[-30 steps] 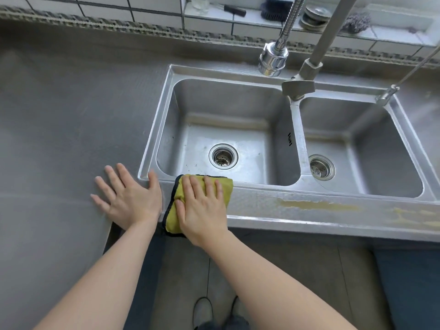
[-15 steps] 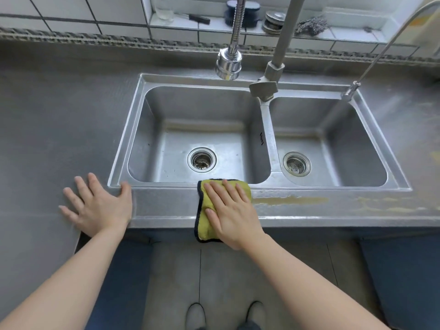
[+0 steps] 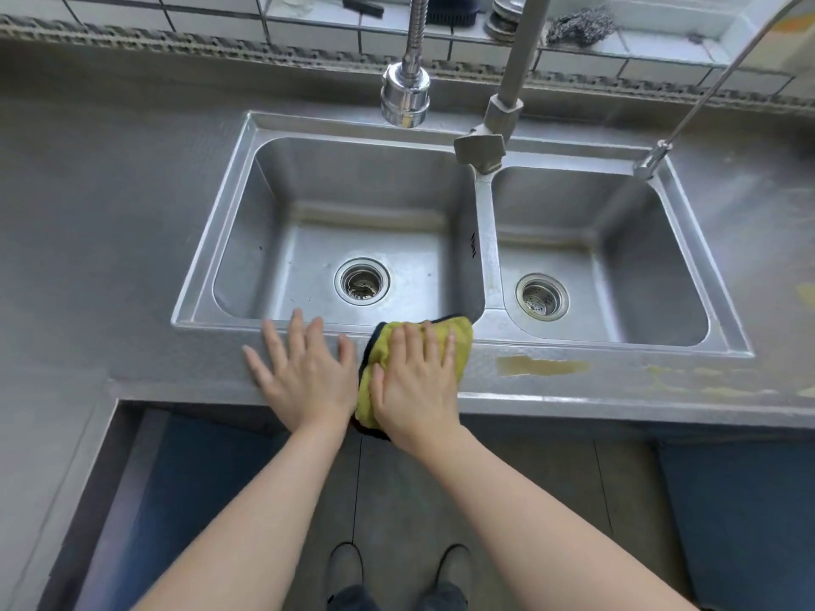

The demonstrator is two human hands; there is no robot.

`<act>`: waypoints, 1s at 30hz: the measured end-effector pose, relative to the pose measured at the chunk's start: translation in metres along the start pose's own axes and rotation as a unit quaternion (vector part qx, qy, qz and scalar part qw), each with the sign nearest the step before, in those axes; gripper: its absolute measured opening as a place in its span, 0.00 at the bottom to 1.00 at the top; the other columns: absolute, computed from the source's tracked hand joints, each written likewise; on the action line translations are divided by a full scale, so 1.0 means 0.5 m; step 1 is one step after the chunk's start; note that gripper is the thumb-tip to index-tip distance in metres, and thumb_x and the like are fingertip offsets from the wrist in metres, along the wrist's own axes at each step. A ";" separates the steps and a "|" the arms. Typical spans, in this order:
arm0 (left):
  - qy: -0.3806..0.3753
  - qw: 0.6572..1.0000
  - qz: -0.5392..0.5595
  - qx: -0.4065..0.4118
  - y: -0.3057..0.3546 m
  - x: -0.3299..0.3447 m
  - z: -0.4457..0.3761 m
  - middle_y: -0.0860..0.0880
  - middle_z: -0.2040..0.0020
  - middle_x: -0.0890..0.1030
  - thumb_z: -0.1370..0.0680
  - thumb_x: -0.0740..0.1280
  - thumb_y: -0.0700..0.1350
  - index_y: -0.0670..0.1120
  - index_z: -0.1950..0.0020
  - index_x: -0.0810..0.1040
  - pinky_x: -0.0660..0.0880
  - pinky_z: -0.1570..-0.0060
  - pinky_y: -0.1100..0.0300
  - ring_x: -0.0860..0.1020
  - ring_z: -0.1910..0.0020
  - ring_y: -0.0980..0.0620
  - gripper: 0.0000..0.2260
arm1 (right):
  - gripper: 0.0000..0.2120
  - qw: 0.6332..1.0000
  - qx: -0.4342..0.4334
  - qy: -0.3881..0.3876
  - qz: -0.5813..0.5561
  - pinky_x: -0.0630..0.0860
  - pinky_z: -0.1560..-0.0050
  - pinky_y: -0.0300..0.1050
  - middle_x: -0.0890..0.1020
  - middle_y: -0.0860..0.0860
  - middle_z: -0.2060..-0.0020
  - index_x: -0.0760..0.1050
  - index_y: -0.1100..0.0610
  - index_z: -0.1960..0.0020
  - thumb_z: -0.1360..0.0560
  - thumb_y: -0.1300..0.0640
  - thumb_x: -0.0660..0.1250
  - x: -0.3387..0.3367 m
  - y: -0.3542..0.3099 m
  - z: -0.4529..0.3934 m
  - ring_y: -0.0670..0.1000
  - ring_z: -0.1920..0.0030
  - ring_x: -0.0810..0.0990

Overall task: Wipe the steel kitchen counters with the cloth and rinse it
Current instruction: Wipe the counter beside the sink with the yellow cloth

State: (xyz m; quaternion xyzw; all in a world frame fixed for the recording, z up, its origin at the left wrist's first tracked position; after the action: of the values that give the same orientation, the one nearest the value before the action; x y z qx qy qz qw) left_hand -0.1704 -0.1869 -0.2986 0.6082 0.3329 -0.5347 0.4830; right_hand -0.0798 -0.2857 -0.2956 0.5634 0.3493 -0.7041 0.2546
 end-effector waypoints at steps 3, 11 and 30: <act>0.006 1.000 0.000 -0.007 -0.001 0.006 0.000 0.53 0.24 0.65 0.21 0.54 0.57 0.52 0.30 0.73 0.44 0.26 0.40 0.52 0.22 0.47 0.22 | 0.30 0.995 -0.096 0.000 0.009 0.47 0.23 0.61 0.67 0.56 0.27 0.61 0.60 0.25 0.22 0.46 0.48 -0.008 0.024 0.005 0.59 0.23 0.57; 0.010 1.000 -0.011 -0.003 0.000 0.000 0.002 0.53 0.26 0.68 0.21 0.52 0.56 0.52 0.31 0.73 0.45 0.26 0.40 0.53 0.22 0.47 0.22 | 0.33 0.984 -0.152 -0.035 0.083 0.42 0.22 0.52 0.59 0.55 0.22 0.54 0.62 0.22 0.24 0.49 0.43 -0.062 0.202 0.014 0.54 0.21 0.48; 0.055 0.998 0.006 -0.002 -0.001 -0.003 0.003 0.52 0.30 0.74 0.21 0.55 0.53 0.50 0.34 0.77 0.49 0.26 0.40 0.60 0.25 0.47 0.19 | 0.30 0.998 -0.015 -0.009 0.061 0.58 0.29 0.61 0.72 0.59 0.33 0.68 0.59 0.28 0.24 0.47 0.47 -0.071 0.262 0.042 0.65 0.35 0.68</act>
State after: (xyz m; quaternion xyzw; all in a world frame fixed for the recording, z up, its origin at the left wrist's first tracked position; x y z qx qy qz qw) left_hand -0.1716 -0.1879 -0.2970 0.6376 0.3563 -0.4967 0.4688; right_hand 0.0142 -0.3855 -0.2856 0.5737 0.3223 -0.6870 0.3083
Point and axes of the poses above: each hand's wrist, its own z-axis away from the middle knuckle, its own x-axis out of the palm, y = z × x, the point moved 5 cm from there along -z, towards the middle knuckle
